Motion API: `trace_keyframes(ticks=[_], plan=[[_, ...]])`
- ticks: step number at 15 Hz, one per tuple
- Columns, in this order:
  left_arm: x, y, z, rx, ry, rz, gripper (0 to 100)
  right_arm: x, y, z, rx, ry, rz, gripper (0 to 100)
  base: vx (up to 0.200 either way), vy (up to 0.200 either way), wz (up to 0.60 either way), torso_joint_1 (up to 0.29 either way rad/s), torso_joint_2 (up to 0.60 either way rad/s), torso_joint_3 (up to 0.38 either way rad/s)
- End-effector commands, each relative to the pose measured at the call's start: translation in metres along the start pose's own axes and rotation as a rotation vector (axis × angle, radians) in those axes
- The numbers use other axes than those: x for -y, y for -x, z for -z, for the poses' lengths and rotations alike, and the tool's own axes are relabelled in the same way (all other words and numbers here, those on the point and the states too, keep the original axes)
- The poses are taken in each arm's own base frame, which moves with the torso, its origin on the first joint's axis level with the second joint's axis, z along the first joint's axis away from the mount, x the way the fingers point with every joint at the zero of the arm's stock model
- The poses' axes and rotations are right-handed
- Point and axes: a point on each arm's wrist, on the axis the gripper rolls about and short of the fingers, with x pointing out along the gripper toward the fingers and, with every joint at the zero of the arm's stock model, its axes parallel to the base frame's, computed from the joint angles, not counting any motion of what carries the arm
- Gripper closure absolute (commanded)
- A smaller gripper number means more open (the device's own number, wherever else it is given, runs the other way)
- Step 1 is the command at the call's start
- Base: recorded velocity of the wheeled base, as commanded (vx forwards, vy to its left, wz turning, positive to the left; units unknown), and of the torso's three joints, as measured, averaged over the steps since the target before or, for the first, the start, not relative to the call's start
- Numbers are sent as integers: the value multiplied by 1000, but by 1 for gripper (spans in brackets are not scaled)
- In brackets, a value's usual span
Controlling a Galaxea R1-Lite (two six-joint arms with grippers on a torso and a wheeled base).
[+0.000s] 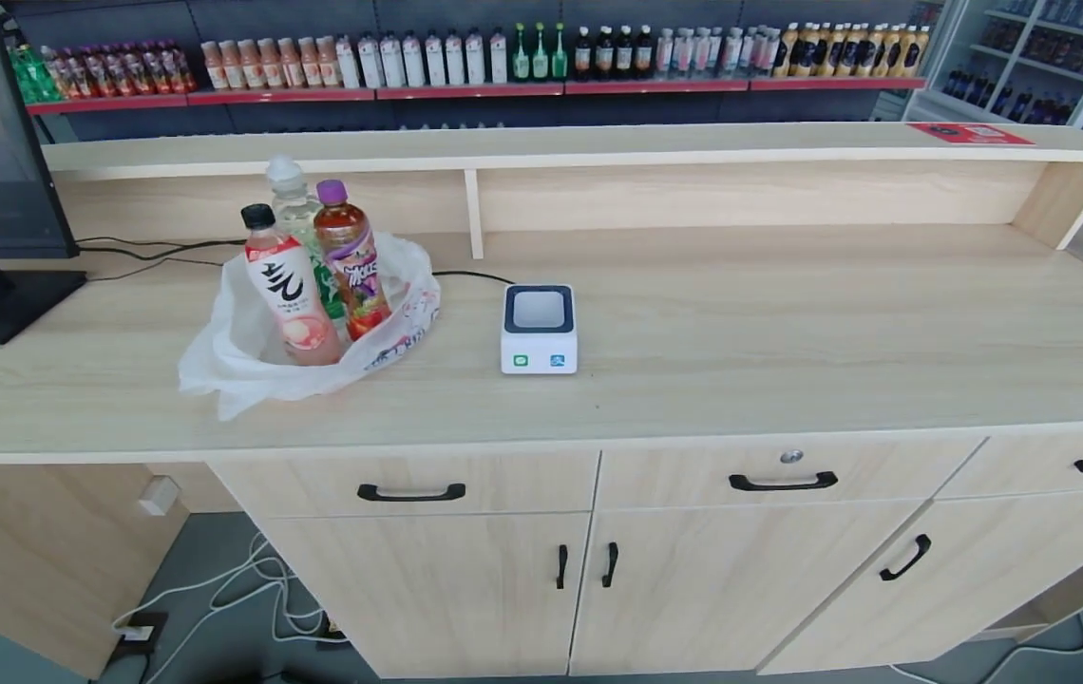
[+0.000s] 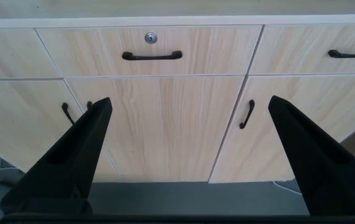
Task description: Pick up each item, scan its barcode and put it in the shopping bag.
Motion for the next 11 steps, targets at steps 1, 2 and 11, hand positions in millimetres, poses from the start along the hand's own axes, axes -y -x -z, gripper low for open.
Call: trace_keyframes(ticks=[1, 2, 11], plan=[[0, 0, 0, -1, 0, 0, 0, 0, 0, 0, -1, -4, 2, 0, -200, 0, 0, 2, 2, -2], [0, 0, 0, -1, 0, 0, 0, 0, 0, 0, -1, -5, 0, 0, -200, 0, 0, -2, 7, 2], [0, 0, 0, -3, -10, 2, 0, 0, 0, 0, 0, -42, 0, 0, -67, 0, 0, 1, 1, 1]])
